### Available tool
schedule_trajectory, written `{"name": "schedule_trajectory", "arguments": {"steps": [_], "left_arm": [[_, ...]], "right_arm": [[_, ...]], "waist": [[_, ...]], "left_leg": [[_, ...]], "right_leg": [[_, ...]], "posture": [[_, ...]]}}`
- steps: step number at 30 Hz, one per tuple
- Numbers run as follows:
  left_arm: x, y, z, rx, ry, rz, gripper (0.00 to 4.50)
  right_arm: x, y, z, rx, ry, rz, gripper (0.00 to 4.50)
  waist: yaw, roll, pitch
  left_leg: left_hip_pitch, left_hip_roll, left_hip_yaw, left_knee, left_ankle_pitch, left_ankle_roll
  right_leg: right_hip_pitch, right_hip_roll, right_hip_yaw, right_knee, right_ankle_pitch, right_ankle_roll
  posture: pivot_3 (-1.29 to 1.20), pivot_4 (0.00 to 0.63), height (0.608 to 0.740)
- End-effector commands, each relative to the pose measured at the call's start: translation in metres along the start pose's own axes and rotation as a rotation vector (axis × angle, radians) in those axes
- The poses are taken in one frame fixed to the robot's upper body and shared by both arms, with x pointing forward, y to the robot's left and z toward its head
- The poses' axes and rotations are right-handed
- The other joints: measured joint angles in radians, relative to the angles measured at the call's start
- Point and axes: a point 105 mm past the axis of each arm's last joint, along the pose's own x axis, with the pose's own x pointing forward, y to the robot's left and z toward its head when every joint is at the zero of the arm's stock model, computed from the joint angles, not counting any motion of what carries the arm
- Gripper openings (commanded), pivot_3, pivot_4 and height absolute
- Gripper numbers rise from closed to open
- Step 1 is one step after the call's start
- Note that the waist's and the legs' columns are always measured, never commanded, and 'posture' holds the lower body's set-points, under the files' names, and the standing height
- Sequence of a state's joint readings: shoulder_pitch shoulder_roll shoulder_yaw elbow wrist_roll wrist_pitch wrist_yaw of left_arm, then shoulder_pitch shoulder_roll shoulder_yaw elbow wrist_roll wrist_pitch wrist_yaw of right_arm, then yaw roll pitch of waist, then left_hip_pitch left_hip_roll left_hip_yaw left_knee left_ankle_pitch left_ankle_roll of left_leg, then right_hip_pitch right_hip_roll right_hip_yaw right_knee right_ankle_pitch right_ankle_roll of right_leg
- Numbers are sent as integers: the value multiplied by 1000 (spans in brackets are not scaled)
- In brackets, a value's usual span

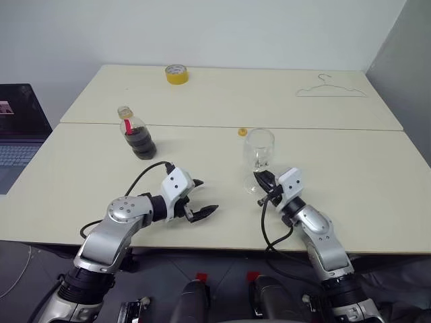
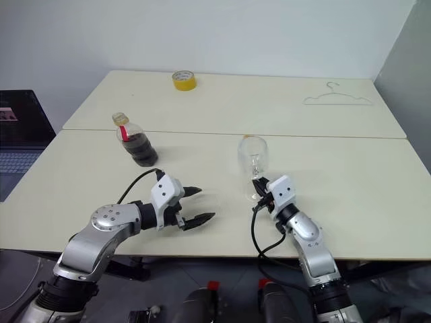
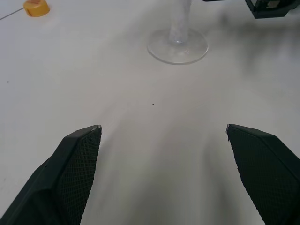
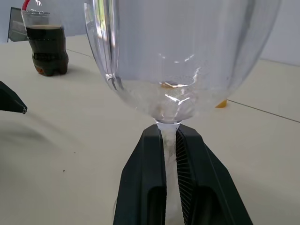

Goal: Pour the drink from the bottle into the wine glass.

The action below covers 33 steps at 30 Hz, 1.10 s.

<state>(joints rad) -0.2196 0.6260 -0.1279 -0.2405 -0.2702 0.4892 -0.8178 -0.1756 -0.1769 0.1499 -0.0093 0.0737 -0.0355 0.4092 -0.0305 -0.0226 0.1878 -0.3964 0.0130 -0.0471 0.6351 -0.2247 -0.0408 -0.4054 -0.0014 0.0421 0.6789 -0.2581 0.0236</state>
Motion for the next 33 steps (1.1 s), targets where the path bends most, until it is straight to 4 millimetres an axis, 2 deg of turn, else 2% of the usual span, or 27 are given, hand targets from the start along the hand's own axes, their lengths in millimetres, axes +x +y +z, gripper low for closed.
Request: {"name": "schedule_trajectory", "arguments": {"steps": [1,12,22,26,33], "left_arm": [[-1,2,10,35,-34,8,4500],[-1,3,10,42,-37,8,4500],[0,3,10,40,-37,8,4500],[-1,4,9,41,-35,12,4500],[-3,5,9,41,-30,18,4500]], "right_arm": [[-6,-5,-18,18,80,-20,74],[0,7,-26,85,122,16,74],[-2,18,-45,117,161,26,74],[6,18,-37,101,114,27,74],[24,21,-6,92,-16,43,74]], "waist": [[0,0,0],[-1,-2,-2],[-2,-6,-6],[-4,-7,-7],[-11,-7,-7]], "left_leg": [[0,0,0,0,0,0],[1,0,1,0,0,0],[2,1,1,0,0,0],[3,1,1,0,0,0],[4,2,2,0,0,0]], "right_leg": [[0,0,0,0,0,0],[0,1,1,0,0,0],[1,1,1,0,-2,-3],[1,1,1,0,-2,-4],[1,1,2,0,-2,-4]], "posture": [[0,150,740],[0,150,740],[0,150,740],[0,150,740],[0,150,740]]}}
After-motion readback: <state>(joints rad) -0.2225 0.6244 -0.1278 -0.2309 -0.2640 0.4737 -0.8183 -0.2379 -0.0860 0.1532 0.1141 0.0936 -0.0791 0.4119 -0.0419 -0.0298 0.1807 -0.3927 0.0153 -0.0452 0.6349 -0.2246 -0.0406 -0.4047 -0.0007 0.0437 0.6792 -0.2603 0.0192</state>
